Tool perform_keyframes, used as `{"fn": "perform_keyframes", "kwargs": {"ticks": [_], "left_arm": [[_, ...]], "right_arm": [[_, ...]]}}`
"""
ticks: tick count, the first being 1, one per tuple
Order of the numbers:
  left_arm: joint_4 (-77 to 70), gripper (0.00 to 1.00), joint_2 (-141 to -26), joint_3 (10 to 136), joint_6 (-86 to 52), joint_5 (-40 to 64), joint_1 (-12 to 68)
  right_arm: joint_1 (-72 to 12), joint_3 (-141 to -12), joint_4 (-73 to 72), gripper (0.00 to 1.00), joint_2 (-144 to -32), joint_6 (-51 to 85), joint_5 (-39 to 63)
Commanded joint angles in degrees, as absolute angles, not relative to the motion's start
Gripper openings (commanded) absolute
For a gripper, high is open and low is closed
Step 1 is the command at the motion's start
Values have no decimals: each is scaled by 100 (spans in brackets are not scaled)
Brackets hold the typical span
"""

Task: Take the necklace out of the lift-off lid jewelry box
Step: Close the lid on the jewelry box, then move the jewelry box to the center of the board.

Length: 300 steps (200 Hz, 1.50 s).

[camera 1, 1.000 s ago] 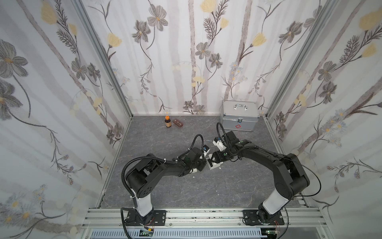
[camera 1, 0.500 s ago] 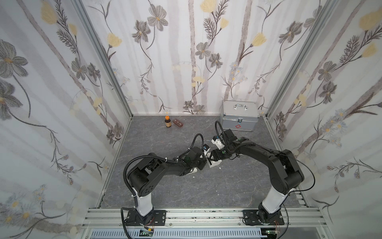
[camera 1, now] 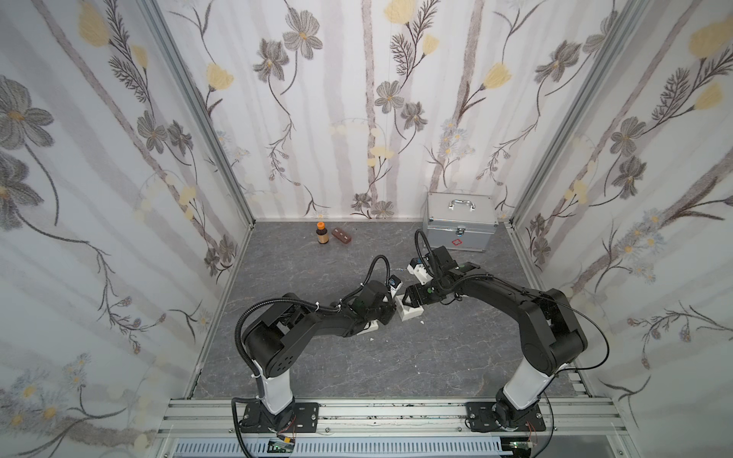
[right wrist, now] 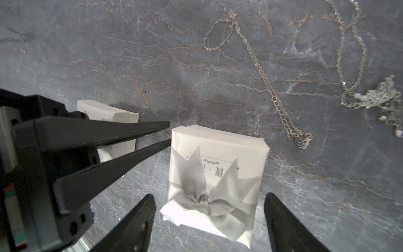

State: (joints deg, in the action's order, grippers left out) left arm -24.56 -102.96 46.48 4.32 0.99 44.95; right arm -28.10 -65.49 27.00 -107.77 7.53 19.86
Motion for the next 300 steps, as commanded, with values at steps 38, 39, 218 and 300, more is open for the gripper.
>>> {"fn": "perform_keyframes", "kwargs": {"ticks": [38,39,218,300], "left_arm": [[-2270,16,-9470,4380,265,-167,4261],[-2260,16,-9442,4374,260,-167,4257],[-1628,24,-6793,3208,-67,-352,3384],[-1538,28,-6521,3076,-97,-299,3288]], "right_arm": [[-2904,-6471,2366,62,-10772,872,1635],[-2911,-6474,2370,62,-10782,871,1626],[-3545,-6576,2368,84,-10760,1024,193],[-3980,-6786,2452,87,-11320,1526,-220]]}}
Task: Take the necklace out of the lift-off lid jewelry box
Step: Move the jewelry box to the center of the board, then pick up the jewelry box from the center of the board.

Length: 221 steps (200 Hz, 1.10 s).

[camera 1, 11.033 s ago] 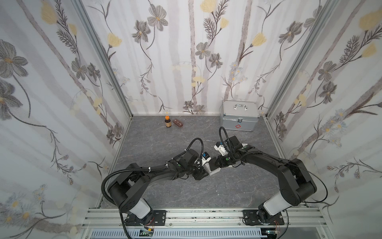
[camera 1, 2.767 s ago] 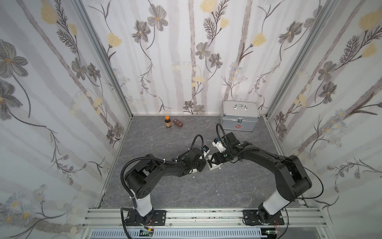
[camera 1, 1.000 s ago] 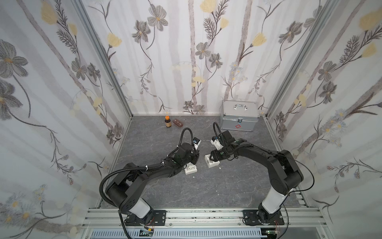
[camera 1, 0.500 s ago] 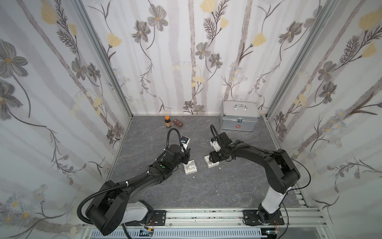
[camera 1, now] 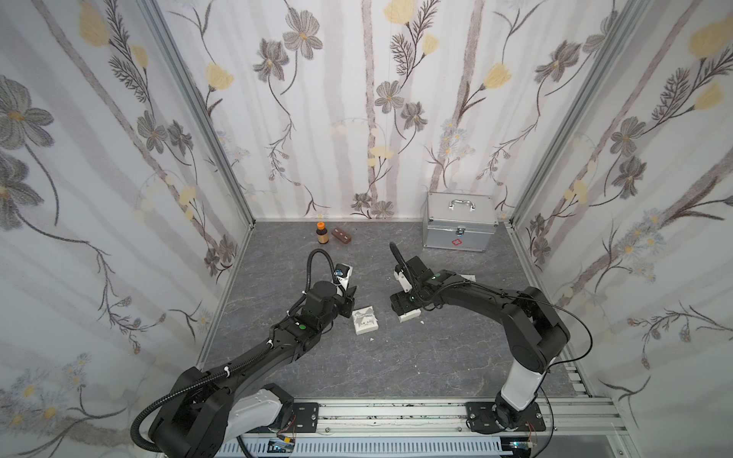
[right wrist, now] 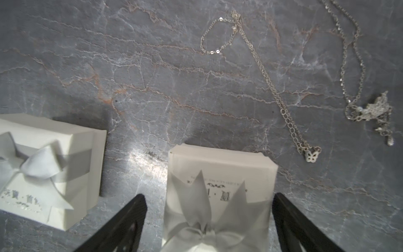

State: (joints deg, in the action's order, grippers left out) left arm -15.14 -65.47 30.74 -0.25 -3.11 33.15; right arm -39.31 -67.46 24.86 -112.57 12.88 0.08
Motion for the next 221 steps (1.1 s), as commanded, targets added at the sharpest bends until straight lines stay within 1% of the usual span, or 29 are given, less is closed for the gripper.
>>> {"fn": "perform_keyframes", "kwargs": {"ticks": [1,11,36,58,91,122,164,180,196,221], "left_arm": [[-1538,28,-6521,3081,-97,-299,3288],[-1557,28,-6544,3085,-97,-282,3280],[-1608,28,-6621,3124,-99,-251,3263],[-1631,28,-6670,3155,-113,-202,3270],[-1626,29,-6706,3182,-105,-163,3256],[-1591,29,-6744,3217,-72,-100,3259],[-1573,30,-6849,3299,-44,4,3235],[-1543,30,-6864,3322,-35,26,3234],[-1474,30,-6856,3343,-34,18,3216],[-1359,32,-6787,3331,-139,18,3126]], "right_arm": [[-3985,-6781,2448,87,-11320,1532,-220],[-4007,-6778,2444,85,-11353,1564,-220],[-4017,-6759,2502,75,-11425,1624,-434],[-4004,-6690,2561,70,-11455,1635,-560],[-3884,-6414,2529,67,-11258,1731,-598],[-3496,-5829,2377,66,-10790,1878,-537],[-2801,-5220,2336,68,-10268,2028,-675],[-2619,-5190,2387,74,-10167,2099,-919],[-2593,-5300,2516,79,-10092,2050,-1131],[-2739,-5562,2705,82,-9911,1746,-1246]]}}
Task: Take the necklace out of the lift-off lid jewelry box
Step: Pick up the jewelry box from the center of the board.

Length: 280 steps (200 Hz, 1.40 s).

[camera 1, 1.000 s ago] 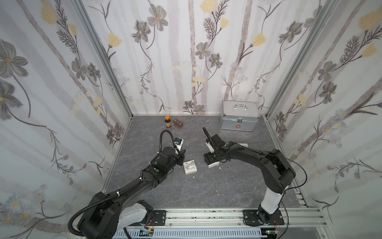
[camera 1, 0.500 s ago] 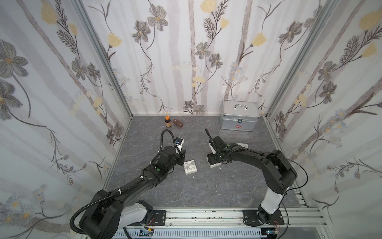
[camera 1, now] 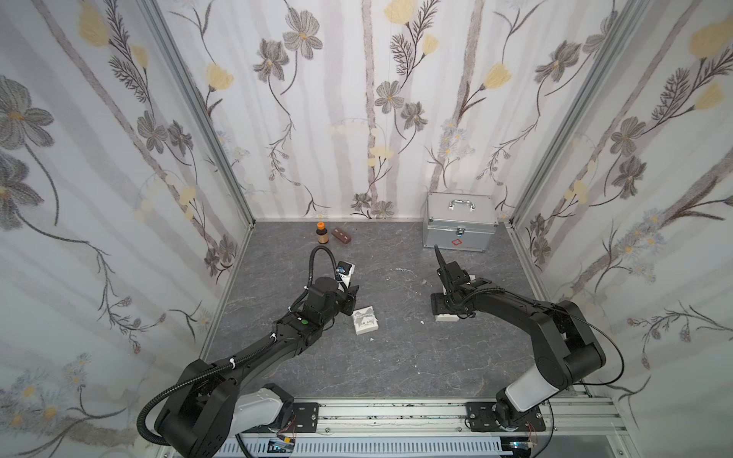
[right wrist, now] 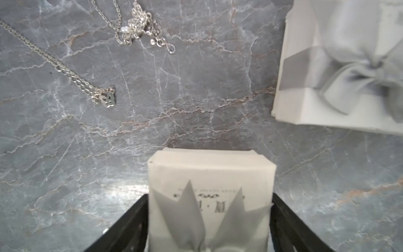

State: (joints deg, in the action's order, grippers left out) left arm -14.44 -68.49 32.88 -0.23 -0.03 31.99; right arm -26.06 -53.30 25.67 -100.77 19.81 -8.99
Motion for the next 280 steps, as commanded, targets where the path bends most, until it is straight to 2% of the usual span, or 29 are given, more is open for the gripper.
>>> {"fn": "perform_keyframes", "kwargs": {"ticks": [1,41,64,74,122,134,144,225,280], "left_arm": [[-1356,32,-6781,3331,-140,22,3123],[-1214,47,-6692,3296,-394,79,2795],[-1168,69,-6662,3275,-567,63,2508],[-1144,74,-6674,3264,-675,78,2356],[-942,87,-6655,3182,-1090,168,1604],[-873,95,-6606,3159,-1091,226,1481],[-852,98,-6566,3143,-1090,229,1425],[-1002,100,-6513,3024,-1063,263,1257],[-1070,100,-6442,2975,-1143,342,1243]], "right_arm": [[-2754,-5571,2710,82,-9908,1734,-1251],[-3547,-6274,2932,86,-9921,1574,-965],[-4241,-6668,2668,85,-10251,1907,-712],[-4557,-6837,2515,85,-10424,2164,-637],[-5412,-7482,2194,84,-11164,2919,-525],[-5530,-7665,2341,84,-11338,3006,-615],[-5601,-7753,2439,84,-11455,3068,-648],[-5876,-8043,2605,84,-11984,3241,-510],[-5924,-8217,2865,82,-12255,3257,-820]]}}
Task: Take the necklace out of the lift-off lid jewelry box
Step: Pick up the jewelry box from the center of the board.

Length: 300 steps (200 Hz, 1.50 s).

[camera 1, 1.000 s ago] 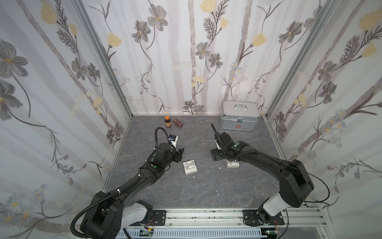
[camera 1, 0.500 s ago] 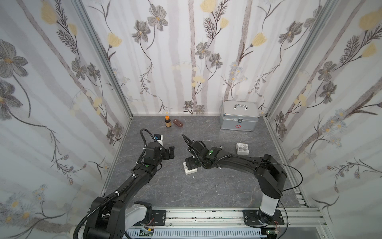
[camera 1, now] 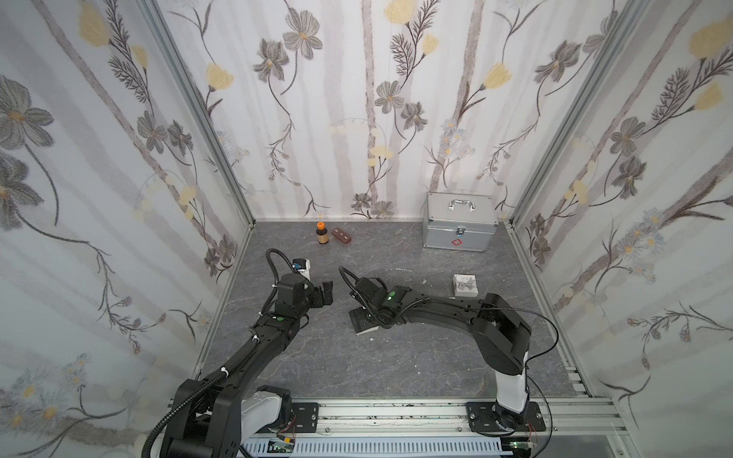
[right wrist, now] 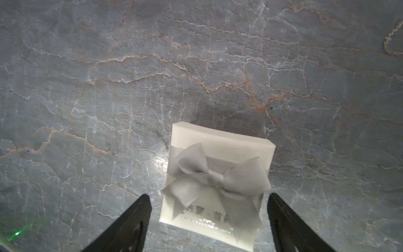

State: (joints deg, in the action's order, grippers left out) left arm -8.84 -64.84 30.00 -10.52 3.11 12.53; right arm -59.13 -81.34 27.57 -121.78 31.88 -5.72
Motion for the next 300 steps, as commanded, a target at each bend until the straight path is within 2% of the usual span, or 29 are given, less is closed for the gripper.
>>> {"fn": "perform_keyframes", "kwargs": {"ticks": [1,92,200,254,285,300], "left_arm": [[-1076,100,-6442,2977,-1151,347,1241],[-1116,100,-6439,2931,-1171,387,1239],[-1156,100,-6373,2865,-1255,310,1196],[-1158,100,-6372,2864,-1257,375,1169],[-1266,100,-6396,2845,-1136,952,1173],[-1430,100,-6440,2828,-1123,1464,1174]], "right_arm": [[-5924,-8222,2869,82,-12258,3254,-823],[-5985,-8574,3031,84,-12577,3052,-926],[-6003,-8851,3296,80,-12818,2880,-1333],[-5995,-8851,3322,71,-12790,2726,-1464],[-5888,-8724,3194,69,-12648,2603,-1318],[-5706,-8402,2815,69,-12393,2510,-852]]}}
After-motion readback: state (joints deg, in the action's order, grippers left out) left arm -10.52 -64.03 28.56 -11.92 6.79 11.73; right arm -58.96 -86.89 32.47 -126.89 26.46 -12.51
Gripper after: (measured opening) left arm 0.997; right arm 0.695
